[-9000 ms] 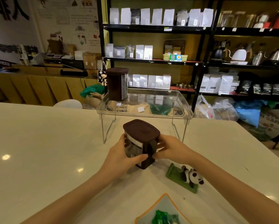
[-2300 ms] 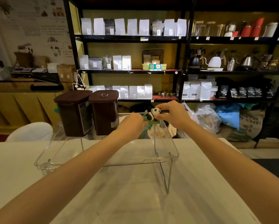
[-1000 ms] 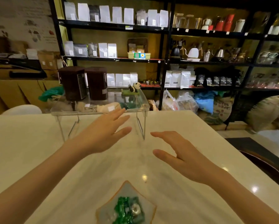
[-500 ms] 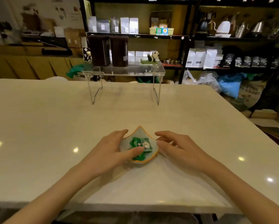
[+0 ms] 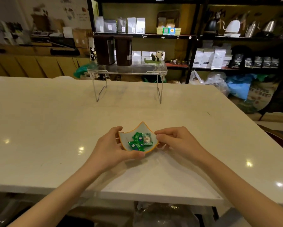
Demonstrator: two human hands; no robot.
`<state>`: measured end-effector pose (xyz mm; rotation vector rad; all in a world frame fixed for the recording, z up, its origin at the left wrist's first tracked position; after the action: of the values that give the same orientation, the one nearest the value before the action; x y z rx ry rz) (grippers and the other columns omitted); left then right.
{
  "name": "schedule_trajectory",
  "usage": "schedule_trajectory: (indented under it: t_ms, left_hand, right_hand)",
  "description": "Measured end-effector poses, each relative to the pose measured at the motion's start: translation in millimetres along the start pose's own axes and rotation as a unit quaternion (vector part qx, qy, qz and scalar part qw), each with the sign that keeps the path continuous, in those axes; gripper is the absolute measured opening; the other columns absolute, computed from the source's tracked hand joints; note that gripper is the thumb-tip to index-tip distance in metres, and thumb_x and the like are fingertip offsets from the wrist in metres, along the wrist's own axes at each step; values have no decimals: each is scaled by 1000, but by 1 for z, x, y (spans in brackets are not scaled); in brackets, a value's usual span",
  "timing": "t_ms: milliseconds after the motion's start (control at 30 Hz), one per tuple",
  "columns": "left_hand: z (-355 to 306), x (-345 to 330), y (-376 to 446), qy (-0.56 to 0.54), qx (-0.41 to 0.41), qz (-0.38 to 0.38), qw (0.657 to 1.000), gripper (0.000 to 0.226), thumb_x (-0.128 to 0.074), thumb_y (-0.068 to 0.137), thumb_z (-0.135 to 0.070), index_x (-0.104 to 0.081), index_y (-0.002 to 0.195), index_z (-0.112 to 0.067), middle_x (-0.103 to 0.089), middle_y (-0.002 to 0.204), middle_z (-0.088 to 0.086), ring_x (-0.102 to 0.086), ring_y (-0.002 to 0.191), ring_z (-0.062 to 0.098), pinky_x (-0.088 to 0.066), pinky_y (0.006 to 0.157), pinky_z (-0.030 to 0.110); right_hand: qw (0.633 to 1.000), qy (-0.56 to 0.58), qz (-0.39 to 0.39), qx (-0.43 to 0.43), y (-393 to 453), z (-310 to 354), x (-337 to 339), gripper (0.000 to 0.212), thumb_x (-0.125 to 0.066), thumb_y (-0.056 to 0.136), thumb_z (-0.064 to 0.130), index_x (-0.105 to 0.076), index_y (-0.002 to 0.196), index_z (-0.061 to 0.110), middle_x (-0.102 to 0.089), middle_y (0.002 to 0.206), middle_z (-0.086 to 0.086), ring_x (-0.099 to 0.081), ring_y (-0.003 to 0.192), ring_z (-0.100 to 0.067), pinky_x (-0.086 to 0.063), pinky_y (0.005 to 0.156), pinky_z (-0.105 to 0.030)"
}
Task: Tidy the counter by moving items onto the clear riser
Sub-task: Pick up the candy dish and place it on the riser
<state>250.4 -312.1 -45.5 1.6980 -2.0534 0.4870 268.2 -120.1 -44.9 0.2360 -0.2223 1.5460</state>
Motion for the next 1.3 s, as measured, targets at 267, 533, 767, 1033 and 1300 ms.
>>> schedule_trajectory:
  t_ms: [267, 533, 767, 1033, 1300]
  left_hand:
    - [-29, 19, 41, -183, -32, 28, 982, 105, -92, 38, -12, -43, 130, -8, -64, 122, 4, -66, 100, 12, -57, 73, 13]
    - [-81, 45, 122, -158, -138, 57, 976, 46, -79, 61, -3, -63, 85, -38, -75, 87, -16, -70, 87, 1, -56, 74, 17]
    - [-120, 52, 201, -149, -152, 50, 976, 33, -81, 64, -11, -67, 51, -40, -72, 67, -26, -64, 90, 3, -50, 90, 31]
    - [-132, 46, 276, -92, -123, 92, 984, 21, -79, 67, -21, -68, 83, -30, -73, 103, -2, -66, 104, 18, -48, 98, 42]
    - [-121, 37, 316, -71, -89, 142, 983, 44, -74, 74, -20, -62, 115, -13, -70, 114, 2, -65, 96, 10, -51, 81, 25]
  right_hand:
    - [998, -16, -44, 49, 24, 30, 23, 12, -62, 81, 17, -73, 85, 15, -74, 75, -5, -67, 65, -10, -51, 63, -21]
    - [989, -35, -92, 114, 81, 79, 59, 13, -62, 82, 19, -73, 86, 14, -73, 74, -5, -65, 61, -7, -50, 58, -15]
    - [972, -108, -141, 156, 148, 105, 89, 19, -56, 86, 25, -72, 91, 16, -70, 74, 3, -64, 62, 1, -49, 58, -12]
    - [941, -260, -148, 158, 217, 100, 110, 33, -47, 90, 35, -65, 111, 17, -71, 97, 2, -62, 83, -6, -49, 71, -18]
    - [934, -277, -136, 179, 251, 86, 117, 29, -55, 86, 28, -67, 106, 12, -73, 103, -9, -53, 65, 8, -39, 62, -8]
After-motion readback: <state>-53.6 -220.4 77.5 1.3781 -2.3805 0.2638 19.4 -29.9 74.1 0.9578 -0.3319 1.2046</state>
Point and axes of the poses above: each hand's wrist, its own y-axis towards the middle knuckle, its own x-axis out of the back of the hand, z = x × y, the point moved 1 cm from there along y, towards the middle knuckle
